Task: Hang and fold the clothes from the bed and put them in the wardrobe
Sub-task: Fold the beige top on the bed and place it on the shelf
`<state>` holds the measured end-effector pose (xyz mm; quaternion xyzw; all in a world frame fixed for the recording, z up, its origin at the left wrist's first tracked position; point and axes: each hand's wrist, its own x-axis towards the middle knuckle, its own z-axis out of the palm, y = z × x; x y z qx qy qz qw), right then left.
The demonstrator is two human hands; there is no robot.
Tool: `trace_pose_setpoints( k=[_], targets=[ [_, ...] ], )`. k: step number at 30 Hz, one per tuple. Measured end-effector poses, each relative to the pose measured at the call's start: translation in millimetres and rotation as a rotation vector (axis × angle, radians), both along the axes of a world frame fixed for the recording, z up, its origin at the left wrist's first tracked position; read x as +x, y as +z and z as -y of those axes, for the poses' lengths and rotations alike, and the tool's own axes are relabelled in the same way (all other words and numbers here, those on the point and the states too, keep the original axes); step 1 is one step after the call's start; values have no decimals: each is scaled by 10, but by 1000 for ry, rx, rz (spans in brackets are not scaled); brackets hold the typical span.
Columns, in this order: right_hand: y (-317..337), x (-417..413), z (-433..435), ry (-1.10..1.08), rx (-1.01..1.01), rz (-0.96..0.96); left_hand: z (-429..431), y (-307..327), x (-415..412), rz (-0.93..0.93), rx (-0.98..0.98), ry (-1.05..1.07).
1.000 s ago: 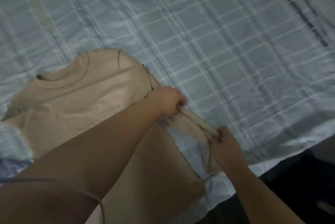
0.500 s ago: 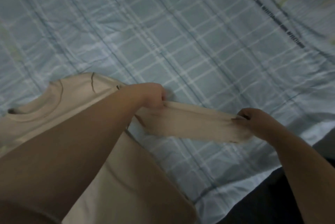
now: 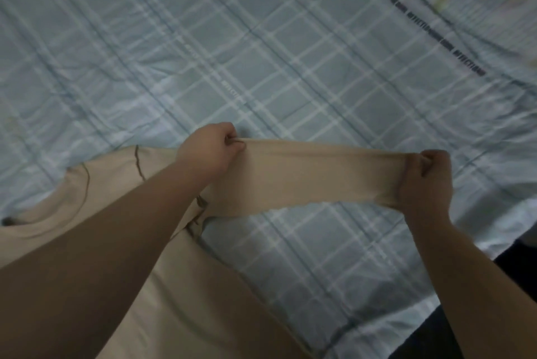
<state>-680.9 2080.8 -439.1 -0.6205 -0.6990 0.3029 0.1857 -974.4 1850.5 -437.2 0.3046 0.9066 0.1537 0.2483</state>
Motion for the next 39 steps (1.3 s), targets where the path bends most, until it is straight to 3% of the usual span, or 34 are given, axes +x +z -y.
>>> trace_pose_setpoints(
  k=[4, 9, 12, 14, 16, 19, 23, 26, 28, 30, 32, 35, 39],
  targets=[
    [-121, -89, -298, 278, 129, 242, -9, -132, 107, -58, -19, 16],
    [-328, -140, -592, 375, 74, 494, -56, -310, 293, -204, -107, 29],
    [-323, -216, -564, 353, 79, 511, -23, -251, 408, -279, -61, 103],
    [-208, -285, -464, 301, 71, 445, -5, -176, 502, -230, 112, 113],
    [-8, -416, -266, 258, 44, 295, -41, -26, 649, 0, 327, 144],
    [362, -716, 249, 276, -62, 96, -110, 257, 926, 513, 595, 372],
    [783, -1046, 1103, 538, -386, -252, -25, 501, 1153, 1274, 806, 743],
    [844, -1143, 1505, 632, -439, -352, 220, 543, 1120, 1486, 941, 911],
    [761, -1143, 1646, 700, -213, -263, 433, 542, 1060, 1357, 941, 956],
    [623, -1149, 1803, 839, 74, -142, 684, 487, 973, 1044, 838, 965],
    [414, -1188, 2017, 1030, 228, -11, 977, 450, 874, 867, 797, 967],
    [190, -1341, 2418, 1176, 265, 204, 1506, 507, 696, 734, 775, 971],
    [74, -1664, 3049, 1302, 283, 309, 2332, 581, 536, 512, 649, 1032]
  ],
)
